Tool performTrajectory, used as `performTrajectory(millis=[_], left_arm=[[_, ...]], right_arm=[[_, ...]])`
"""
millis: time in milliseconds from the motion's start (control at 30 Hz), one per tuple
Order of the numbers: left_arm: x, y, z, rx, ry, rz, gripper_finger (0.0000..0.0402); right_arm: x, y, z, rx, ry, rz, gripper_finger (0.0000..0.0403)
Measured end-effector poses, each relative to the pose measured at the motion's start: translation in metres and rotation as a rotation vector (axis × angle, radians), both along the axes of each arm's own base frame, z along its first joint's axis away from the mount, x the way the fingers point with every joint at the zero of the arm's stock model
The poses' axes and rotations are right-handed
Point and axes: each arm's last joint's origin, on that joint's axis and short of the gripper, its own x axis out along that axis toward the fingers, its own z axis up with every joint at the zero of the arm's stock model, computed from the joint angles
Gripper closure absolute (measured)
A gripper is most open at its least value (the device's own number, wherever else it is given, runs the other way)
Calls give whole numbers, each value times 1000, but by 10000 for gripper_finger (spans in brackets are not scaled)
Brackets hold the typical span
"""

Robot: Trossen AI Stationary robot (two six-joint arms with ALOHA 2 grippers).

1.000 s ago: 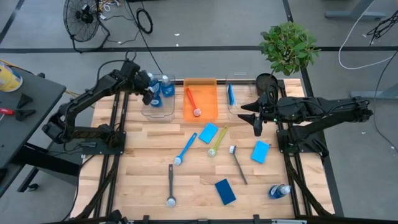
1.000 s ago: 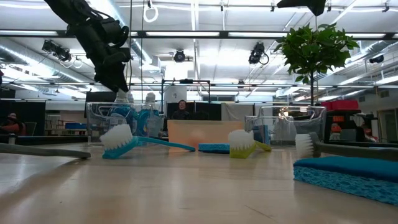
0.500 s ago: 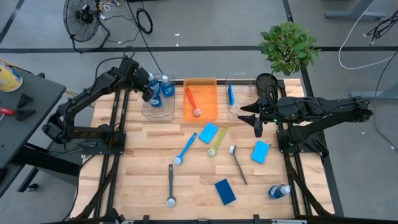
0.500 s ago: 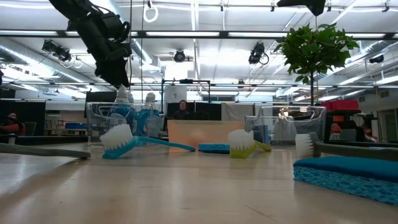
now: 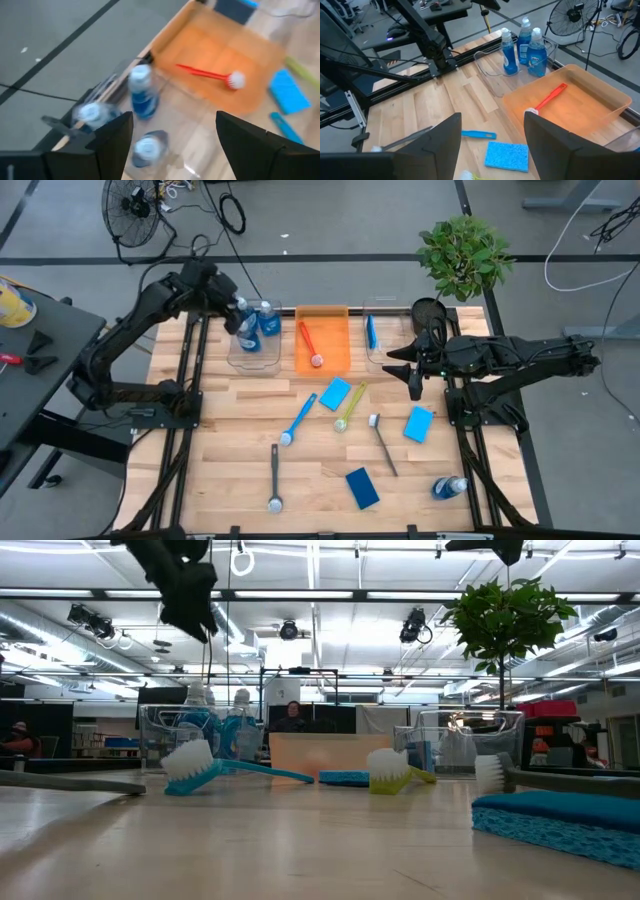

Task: Pick & Place Kitchen Sink Supplies
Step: Put the blue dish brush into the orange bin

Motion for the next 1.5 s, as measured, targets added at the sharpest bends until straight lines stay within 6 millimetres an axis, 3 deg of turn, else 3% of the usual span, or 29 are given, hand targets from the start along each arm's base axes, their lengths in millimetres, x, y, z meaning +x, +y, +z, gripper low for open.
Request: performTrajectory(millis=[600, 1300, 1500], left_arm=[[53, -72, 6, -208, -102, -256, 113], [76, -156, 5, -213, -116, -64, 114], [91, -177, -6, -227, -103, -32, 114]], right_arm=[[0, 0, 0, -24, 8, 11, 185], [-1, 0, -3, -10, 34, 3, 185], [-2, 0, -4, -16, 44, 6, 185]])
